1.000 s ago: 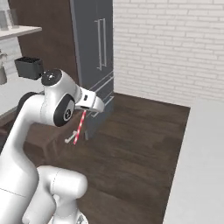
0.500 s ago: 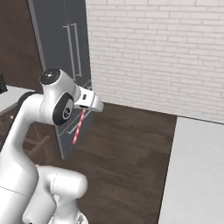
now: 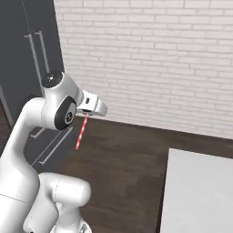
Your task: Take a straw from the drawer in front and place it inside the glass cup on the dining counter.
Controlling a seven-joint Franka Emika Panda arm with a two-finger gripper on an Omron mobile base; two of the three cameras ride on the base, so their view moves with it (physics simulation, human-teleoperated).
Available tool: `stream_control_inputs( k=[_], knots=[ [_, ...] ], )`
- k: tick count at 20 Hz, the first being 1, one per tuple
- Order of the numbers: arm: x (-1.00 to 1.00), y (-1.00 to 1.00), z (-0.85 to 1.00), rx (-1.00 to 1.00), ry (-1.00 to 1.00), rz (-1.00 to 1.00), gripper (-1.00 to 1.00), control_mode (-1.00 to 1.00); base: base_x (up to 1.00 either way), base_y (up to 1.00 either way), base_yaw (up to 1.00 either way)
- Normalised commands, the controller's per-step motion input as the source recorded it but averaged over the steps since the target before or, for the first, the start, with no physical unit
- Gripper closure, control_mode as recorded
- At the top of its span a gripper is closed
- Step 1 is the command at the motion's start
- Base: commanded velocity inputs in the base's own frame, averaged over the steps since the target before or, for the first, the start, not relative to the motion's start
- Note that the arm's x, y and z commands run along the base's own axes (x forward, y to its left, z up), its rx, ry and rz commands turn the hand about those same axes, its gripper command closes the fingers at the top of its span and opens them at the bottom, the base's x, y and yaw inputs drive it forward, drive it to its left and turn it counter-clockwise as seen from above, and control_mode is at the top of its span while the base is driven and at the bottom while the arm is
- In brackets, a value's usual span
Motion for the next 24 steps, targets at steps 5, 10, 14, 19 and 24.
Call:
stream_control_inputs(
  k=[5,10,14,19,24],
  knots=[
    [0.00,0.00,0.00,0.00,0.00,0.00,1.00,1.00,1.00,0.00,-0.28],
    [0.00,0.00,0.00,0.00,0.00,0.00,1.00,1.00,1.00,0.00,-0.36],
    [0.00,0.00,0.00,0.00,0.00,0.00,1.00,1.00,1.00,0.00,-0.41],
    [0.00,0.00,0.00,0.00,0.00,0.00,1.00,1.00,0.99,0.01,-0.50],
    [0.00,0.00,0.00,0.00,0.00,0.00,1.00,1.00,0.83,0.07,-0.62]
  ],
)
